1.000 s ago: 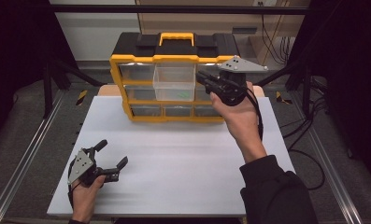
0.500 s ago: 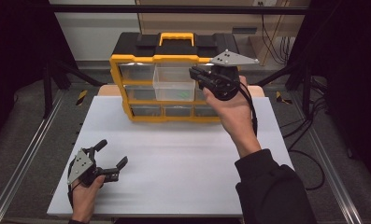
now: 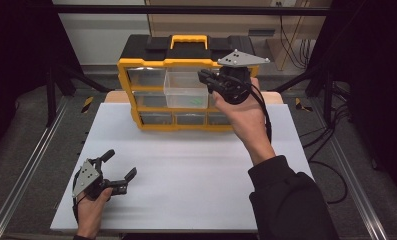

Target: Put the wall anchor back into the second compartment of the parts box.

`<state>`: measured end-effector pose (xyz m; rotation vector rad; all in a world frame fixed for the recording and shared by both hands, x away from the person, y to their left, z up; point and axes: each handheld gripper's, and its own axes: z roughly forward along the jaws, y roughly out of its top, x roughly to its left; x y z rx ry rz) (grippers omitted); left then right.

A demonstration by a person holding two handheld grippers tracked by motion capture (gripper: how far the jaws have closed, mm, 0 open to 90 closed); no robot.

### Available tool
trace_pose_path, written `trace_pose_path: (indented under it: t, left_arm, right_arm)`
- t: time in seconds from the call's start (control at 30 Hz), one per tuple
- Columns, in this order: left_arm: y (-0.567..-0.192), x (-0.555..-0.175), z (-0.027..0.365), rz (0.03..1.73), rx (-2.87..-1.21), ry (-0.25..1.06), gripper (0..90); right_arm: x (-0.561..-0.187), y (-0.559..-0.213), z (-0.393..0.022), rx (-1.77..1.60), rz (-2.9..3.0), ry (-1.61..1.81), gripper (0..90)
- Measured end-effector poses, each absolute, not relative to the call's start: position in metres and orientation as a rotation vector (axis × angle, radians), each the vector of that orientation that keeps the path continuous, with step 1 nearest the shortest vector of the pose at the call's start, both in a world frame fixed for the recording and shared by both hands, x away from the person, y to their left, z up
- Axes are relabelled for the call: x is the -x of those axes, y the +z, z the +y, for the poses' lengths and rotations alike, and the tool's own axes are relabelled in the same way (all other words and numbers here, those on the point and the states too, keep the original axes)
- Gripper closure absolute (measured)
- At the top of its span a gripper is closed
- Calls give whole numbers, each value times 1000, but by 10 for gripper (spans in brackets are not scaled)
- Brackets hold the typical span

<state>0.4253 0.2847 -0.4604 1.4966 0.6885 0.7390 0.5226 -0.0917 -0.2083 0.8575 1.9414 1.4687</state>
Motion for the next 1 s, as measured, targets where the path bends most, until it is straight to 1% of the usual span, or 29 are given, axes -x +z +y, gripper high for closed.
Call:
trace_pose_path:
  t: [0.7, 0.8, 0.9, 1.0]
  left_arm:
    - [-460, -425, 285, 691, -1496, 739, 3]
    - [-460, -425, 286, 691, -1496, 739, 3]
    - [-460, -425, 286, 691, -1495, 738, 2]
    - [-460, -426, 286, 691, -1492, 739, 2]
  right_arm:
    - [-538, -208, -77, -881, 2001, 1356, 838]
    - [-544, -209, -75, -895, 1987, 1322, 771]
    - [-548, -213, -75, -917, 1959, 1326, 648]
    - [-543, -215, -74, -909, 1941, 1358, 547]
